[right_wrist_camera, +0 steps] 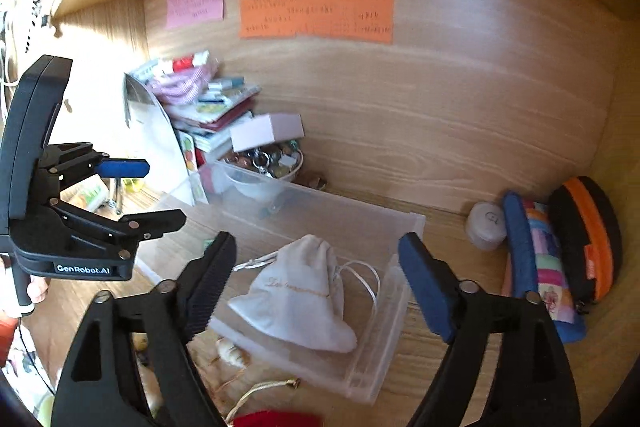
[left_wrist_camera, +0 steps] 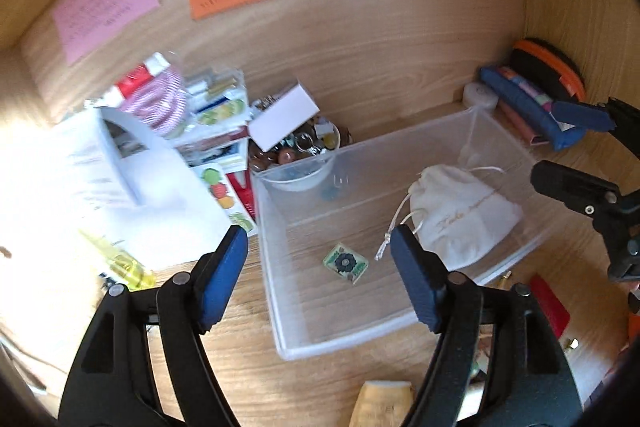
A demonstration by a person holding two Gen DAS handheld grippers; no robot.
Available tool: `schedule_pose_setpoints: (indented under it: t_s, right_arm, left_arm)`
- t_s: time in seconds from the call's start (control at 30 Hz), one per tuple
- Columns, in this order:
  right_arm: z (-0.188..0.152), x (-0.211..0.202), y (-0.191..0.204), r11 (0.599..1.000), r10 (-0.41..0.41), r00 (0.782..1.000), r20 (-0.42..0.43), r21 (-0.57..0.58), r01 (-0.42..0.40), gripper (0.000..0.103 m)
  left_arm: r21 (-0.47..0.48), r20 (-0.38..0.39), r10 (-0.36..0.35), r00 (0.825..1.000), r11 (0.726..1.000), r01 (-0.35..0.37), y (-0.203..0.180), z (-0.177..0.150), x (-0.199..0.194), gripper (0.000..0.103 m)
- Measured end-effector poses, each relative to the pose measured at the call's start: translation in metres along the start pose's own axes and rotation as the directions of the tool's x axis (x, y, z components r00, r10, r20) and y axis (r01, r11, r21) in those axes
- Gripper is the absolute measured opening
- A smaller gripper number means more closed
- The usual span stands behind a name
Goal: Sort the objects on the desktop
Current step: 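Withdraw both grippers from the clear box toward the remaining objects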
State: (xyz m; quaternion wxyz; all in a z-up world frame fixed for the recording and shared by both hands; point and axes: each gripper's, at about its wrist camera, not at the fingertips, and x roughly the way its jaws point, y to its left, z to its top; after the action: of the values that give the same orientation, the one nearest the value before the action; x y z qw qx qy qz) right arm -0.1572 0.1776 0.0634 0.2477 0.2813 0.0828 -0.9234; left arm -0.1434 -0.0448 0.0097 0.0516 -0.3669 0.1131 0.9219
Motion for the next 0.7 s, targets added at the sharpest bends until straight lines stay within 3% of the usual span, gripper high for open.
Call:
schedule_pose_setpoints:
  t_s: [0.07,0.13,0.17,0.43,0.7]
  right_arm:
    - [-0.001,-0.013,0.003,1.0,-0.001,1.0,0.019,0.0,0.001,0.083]
    - [-0.004,-0.028,0.009,1.0,0.007,0.999,0.04,0.003,-0.007,0.083]
    - [-0.006,-0.033,0.011,1.0,0.007,0.999,0.048,0.003,-0.007,0.083]
    - [-0.034,-0.079,0.03,1.0,-0.02,0.995,0.094,-0.006,0.021,0.085]
    - [-0.067,-0.112,0.044,0.998,-0.056,0.993,0.108,-0.011,0.058,0.085]
  left_arm:
    - [-0.004,0.025,0.015,1.0,1.0,-0.015,-0.003,-0.002,-0.009,0.076]
    - [-0.01,0.054,0.031,0.998,0.999,-0.031,-0.002,-0.007,-0.023,0.092]
    - [-0.013,0.074,0.037,0.997,0.999,-0.037,-0.003,-0.009,-0.028,0.094]
    - [-0.043,0.145,0.041,0.989,0.998,-0.035,0.0,-0.047,-0.083,0.095]
    - [-0.086,0.138,0.024,0.99,0.996,-0.012,-0.007,-0.089,-0.105,0.096]
